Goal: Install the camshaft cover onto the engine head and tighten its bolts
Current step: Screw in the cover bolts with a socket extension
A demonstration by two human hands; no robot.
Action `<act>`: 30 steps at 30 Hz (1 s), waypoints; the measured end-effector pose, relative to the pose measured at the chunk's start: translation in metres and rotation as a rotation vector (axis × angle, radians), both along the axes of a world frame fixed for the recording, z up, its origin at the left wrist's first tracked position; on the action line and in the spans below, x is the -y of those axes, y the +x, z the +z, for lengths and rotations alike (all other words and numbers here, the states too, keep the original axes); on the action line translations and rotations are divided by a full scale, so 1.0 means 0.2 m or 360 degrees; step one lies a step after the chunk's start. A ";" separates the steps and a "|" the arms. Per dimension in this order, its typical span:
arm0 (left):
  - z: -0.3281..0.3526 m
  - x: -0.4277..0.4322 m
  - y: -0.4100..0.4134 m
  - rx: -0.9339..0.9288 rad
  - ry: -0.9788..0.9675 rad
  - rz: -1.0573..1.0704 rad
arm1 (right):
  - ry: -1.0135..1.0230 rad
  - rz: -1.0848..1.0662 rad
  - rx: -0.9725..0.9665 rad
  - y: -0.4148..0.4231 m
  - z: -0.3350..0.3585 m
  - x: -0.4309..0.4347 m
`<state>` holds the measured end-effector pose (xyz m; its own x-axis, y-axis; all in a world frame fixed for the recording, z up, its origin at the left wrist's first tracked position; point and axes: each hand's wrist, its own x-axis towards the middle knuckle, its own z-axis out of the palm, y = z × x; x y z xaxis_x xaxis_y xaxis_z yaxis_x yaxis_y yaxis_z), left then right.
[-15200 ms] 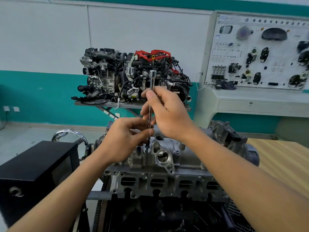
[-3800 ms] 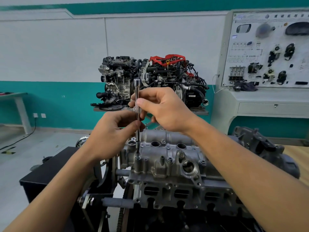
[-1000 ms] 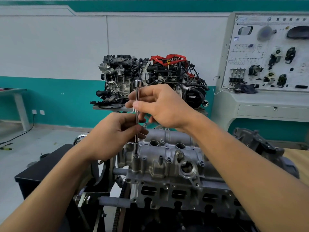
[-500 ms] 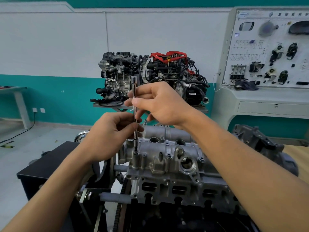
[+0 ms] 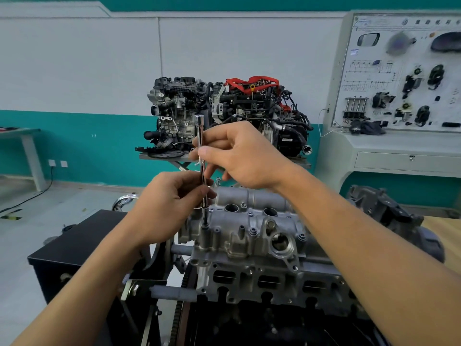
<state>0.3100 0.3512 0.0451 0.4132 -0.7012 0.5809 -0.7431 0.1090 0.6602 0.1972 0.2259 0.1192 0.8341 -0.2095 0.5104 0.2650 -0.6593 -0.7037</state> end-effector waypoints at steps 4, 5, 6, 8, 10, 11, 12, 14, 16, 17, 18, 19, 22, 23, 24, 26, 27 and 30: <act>-0.01 0.00 -0.01 0.0004 -0.0074 0.0012 | -0.0030 -0.0076 0.0048 -0.01 -0.01 0.01; -0.02 0.00 -0.03 -0.0046 -0.0149 0.0041 | -0.0038 -0.0146 0.0093 0.00 -0.02 0.01; -0.02 0.00 -0.04 -0.0113 -0.0232 0.0072 | -0.0055 -0.0217 0.0142 0.00 -0.03 0.01; -0.03 0.01 -0.04 -0.0153 -0.0358 0.0139 | -0.0100 -0.0336 0.0204 0.01 -0.04 0.01; -0.04 0.01 -0.04 -0.0140 -0.0360 0.0159 | -0.0099 -0.0364 0.0191 0.00 -0.04 0.02; -0.04 0.01 -0.03 -0.0128 -0.0328 0.0148 | -0.0086 -0.0342 0.0163 0.00 -0.04 0.02; -0.03 0.01 -0.03 -0.0112 -0.0278 0.0121 | -0.0072 -0.0291 0.0127 -0.01 -0.03 0.02; -0.02 0.01 -0.02 -0.0081 -0.0153 0.0045 | -0.0012 -0.0120 0.0077 -0.02 -0.01 0.01; 0.00 0.00 -0.01 -0.0063 -0.0037 -0.0004 | 0.0071 -0.0002 0.0057 -0.03 -0.01 0.01; 0.00 0.00 0.00 -0.0062 -0.0002 -0.0023 | 0.0088 0.0015 0.0059 -0.03 -0.01 0.01; 0.00 0.00 0.00 -0.0076 0.0010 -0.0045 | 0.0090 0.0007 0.0073 -0.03 -0.01 0.01; 0.00 0.00 0.00 -0.0081 0.0001 -0.0058 | 0.0087 -0.0020 0.0094 -0.02 -0.01 0.01; -0.02 0.01 -0.02 -0.0173 -0.0132 0.0003 | 0.0070 -0.0179 0.0220 0.01 -0.03 0.02; -0.03 0.02 -0.03 -0.0204 -0.0204 0.0046 | 0.0055 -0.0221 0.0261 0.02 -0.03 0.03; -0.04 0.03 -0.03 -0.0232 -0.0274 0.0078 | 0.0048 -0.0241 0.0281 0.02 -0.04 0.03; -0.05 0.03 -0.03 -0.0262 -0.0350 0.0075 | 0.0052 -0.0217 0.0256 0.02 -0.04 0.03; -0.05 0.03 -0.03 -0.0280 -0.0341 0.0042 | 0.0043 -0.0191 0.0222 0.02 -0.04 0.03; -0.04 0.02 -0.01 -0.0290 -0.0156 -0.0075 | 0.0016 -0.0082 0.0103 -0.01 -0.04 0.03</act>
